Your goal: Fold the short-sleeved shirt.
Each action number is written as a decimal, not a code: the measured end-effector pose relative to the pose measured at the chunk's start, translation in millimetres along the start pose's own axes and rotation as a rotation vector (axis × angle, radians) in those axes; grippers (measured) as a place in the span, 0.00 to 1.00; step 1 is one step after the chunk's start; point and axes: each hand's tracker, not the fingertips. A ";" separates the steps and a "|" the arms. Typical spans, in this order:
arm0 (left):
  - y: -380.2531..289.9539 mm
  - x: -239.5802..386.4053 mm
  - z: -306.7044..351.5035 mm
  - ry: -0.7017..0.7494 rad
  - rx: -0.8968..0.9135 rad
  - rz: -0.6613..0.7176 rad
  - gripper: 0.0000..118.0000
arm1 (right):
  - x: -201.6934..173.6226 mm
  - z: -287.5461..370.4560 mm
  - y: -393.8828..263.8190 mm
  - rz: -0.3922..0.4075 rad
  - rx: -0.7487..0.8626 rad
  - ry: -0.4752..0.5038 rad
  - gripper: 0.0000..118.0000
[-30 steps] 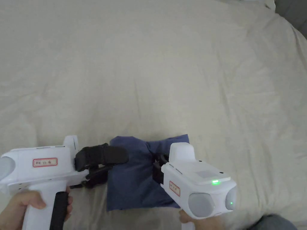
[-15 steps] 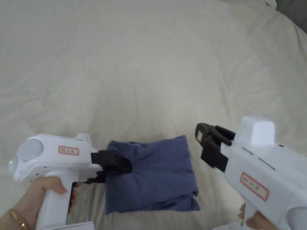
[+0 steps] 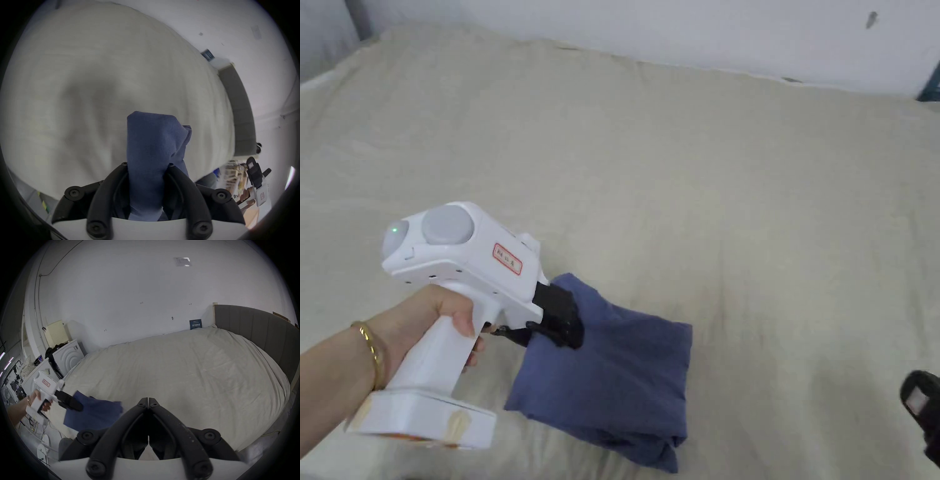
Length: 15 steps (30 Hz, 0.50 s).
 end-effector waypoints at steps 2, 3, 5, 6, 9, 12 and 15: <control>10.8 -38.2 28.9 0.071 0.035 0.052 0.23 | -10.6 -6.9 2.6 0.000 -0.002 0.008 0.01; 15.4 -60.5 42.8 0.112 0.064 0.049 0.23 | -16.9 -10.6 3.8 -0.001 0.000 0.023 0.01; 26.2 -100.9 66.9 0.220 0.093 0.081 0.23 | -30.5 -18.2 7.0 0.001 -0.001 0.048 0.01; 33.2 -123.0 77.7 0.270 0.104 0.094 0.23 | -37.9 -22.6 8.7 0.009 -0.003 0.059 0.01; 50.7 -177.5 100.9 0.465 0.138 0.155 0.23 | -56.2 -34.0 14.0 0.037 -0.015 0.081 0.01; 67.7 -221.9 109.1 0.662 0.165 0.217 0.23 | -68.9 -45.2 15.2 0.050 -0.030 0.097 0.01; 83.5 -244.5 110.6 0.796 0.197 0.220 0.23 | -77.6 -57.4 12.5 0.053 -0.059 0.093 0.01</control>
